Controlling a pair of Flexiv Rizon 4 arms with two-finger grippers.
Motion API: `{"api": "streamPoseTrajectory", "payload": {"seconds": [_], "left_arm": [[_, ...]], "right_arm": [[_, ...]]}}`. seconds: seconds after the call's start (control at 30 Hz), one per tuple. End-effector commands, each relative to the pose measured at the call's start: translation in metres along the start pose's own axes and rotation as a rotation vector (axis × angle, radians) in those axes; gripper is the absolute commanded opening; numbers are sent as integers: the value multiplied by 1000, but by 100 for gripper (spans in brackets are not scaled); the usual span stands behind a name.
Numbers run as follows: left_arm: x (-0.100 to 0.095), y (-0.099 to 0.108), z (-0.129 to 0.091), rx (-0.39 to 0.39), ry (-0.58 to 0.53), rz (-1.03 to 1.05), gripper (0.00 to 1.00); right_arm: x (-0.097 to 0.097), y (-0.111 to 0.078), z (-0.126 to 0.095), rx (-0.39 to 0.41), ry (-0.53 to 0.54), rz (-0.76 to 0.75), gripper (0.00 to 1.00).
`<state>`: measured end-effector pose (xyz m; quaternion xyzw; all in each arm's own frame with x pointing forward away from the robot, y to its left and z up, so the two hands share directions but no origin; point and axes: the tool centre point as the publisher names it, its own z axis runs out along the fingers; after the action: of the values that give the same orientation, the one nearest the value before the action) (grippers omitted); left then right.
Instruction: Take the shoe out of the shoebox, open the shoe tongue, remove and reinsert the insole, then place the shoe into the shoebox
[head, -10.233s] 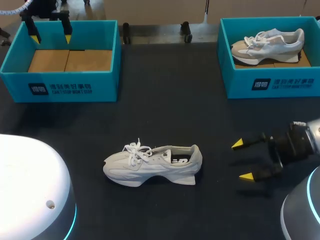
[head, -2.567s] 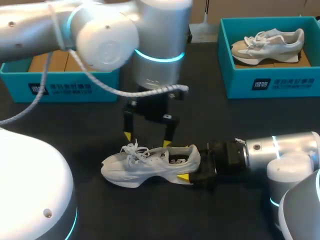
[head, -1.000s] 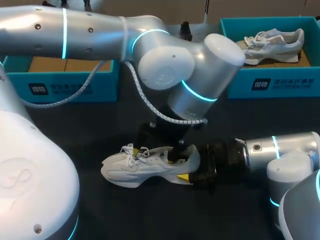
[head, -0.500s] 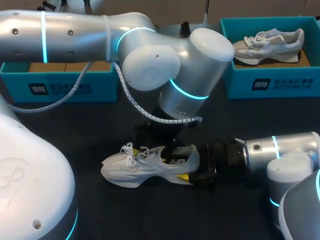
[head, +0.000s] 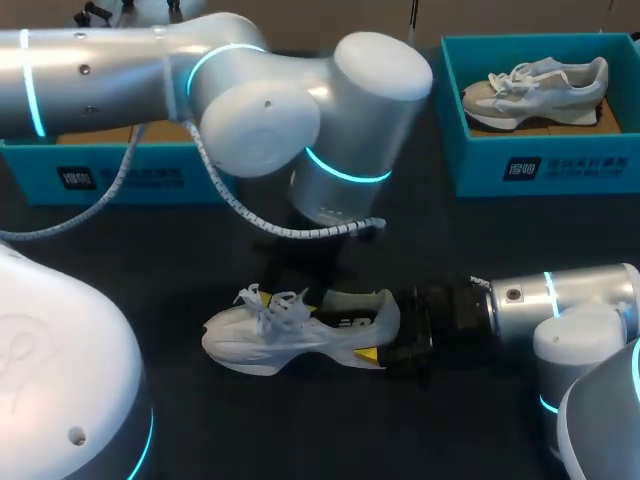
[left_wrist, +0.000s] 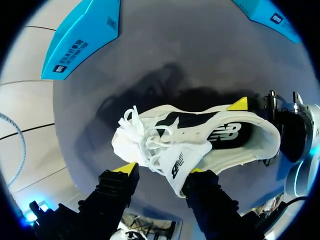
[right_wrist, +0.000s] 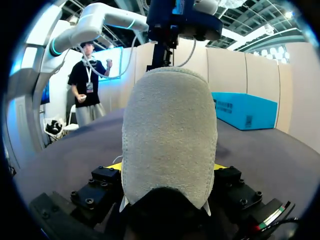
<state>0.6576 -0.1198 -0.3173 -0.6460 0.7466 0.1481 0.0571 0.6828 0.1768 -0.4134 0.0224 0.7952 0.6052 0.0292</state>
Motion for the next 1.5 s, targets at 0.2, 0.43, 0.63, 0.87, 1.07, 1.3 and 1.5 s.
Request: {"api": "streamPoseTrajectory", "payload": {"seconds": [0.2,0.43,0.63,0.87,1.07,1.3,1.5], "left_arm": [[-13,7,-1,43,202,40,36],[-16,10,0,52,253,49,0],[-29,18,6,74,300,6,0],[-54,25,23,53,387,-70,0],[-63,19,52,-11,406,-140,0],[-64,17,72,-45,379,-171,9],[-70,21,79,-59,373,-173,33]], "right_arm": [[0,2,2,7,0,1,0],[0,2,2,7,0,1,0],[0,2,2,7,0,1,0],[0,2,2,7,0,1,0],[0,2,2,7,0,1,0],[0,2,2,7,0,1,0],[0,2,2,7,0,1,0]]}}
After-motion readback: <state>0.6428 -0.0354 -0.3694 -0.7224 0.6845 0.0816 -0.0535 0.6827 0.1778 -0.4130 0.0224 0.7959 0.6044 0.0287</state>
